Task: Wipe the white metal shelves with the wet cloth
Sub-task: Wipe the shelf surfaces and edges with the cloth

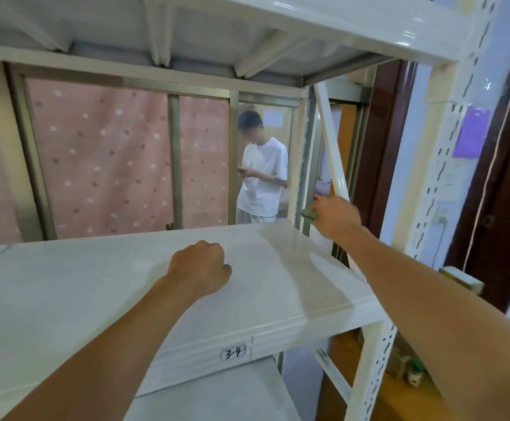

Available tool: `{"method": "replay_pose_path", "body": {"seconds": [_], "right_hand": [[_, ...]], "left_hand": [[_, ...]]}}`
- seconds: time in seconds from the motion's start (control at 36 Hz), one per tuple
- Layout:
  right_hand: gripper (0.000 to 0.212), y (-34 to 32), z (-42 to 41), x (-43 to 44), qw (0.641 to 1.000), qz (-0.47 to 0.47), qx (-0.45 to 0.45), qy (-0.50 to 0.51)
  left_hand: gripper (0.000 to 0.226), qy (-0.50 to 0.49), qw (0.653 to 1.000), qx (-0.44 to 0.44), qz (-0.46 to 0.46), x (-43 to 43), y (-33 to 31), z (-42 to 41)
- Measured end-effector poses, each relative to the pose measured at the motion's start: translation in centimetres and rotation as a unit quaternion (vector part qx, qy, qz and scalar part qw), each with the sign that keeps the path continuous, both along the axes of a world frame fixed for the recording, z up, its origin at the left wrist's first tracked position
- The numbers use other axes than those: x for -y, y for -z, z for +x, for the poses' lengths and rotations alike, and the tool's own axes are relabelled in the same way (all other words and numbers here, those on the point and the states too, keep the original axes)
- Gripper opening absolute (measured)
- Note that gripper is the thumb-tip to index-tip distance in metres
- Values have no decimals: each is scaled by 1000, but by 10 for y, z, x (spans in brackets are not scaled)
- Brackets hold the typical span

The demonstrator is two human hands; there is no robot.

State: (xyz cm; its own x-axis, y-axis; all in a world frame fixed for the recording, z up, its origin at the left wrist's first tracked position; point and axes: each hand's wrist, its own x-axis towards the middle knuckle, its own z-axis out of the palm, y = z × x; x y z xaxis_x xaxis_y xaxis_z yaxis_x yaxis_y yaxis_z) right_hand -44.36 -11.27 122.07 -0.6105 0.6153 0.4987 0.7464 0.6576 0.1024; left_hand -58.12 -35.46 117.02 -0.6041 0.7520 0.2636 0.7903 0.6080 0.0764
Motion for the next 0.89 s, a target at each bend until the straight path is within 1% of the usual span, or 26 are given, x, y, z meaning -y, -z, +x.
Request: {"method": "replay_pose_path", "body": {"seconds": [0.06, 0.11, 0.22, 0.25, 0.33, 0.42, 0.47, 0.53, 0.58, 0.61, 0.69, 0.78, 0.89], "right_hand": [[20, -6, 8, 1, 999, 23, -20, -20], [22, -10, 12, 0, 998, 36, -17, -40], [17, -14, 14, 2, 996, 69, 2, -61], [18, -15, 12, 3, 996, 65, 6, -64], [20, -15, 3, 1, 995, -2, 31, -91], [24, -18, -1, -3, 981, -95, 64, -155], [24, -20, 3, -4, 971, -120, 112, -175], [25, -23, 7, -7, 961, -134, 159, -180], [28, -25, 13, -11, 950, -166, 180, -194], [30, -25, 16, -13, 945, -177, 186, -202], [32, -27, 26, -13, 936, -186, 202, -221], [31, -26, 37, -13, 925, -211, 223, -221], [37, -29, 55, -7, 914, -241, 241, -219]], "left_hand": [[27, 20, 1000, -3, 2, -13, 1, 10], [26, 40, 999, -11, 12, -25, 2, 17], [32, 106, 992, -46, 59, -53, 2, 31], [33, 121, 988, -52, 76, -61, 0, 34], [32, 148, 978, -62, 135, -84, -8, 43], [35, 172, 973, -51, 145, -110, -17, 48], [34, 180, 971, 15, 156, -124, -20, 49], [30, 167, 963, 90, 189, -135, -20, 49], [27, 138, 957, 147, 207, -141, -20, 50], [28, 130, 951, 189, 207, -142, -20, 52], [25, 157, 907, 349, 175, -138, -21, 65], [24, 175, 883, 415, 134, -132, -16, 74], [22, 190, 844, 481, 139, -124, -11, 83]]}}
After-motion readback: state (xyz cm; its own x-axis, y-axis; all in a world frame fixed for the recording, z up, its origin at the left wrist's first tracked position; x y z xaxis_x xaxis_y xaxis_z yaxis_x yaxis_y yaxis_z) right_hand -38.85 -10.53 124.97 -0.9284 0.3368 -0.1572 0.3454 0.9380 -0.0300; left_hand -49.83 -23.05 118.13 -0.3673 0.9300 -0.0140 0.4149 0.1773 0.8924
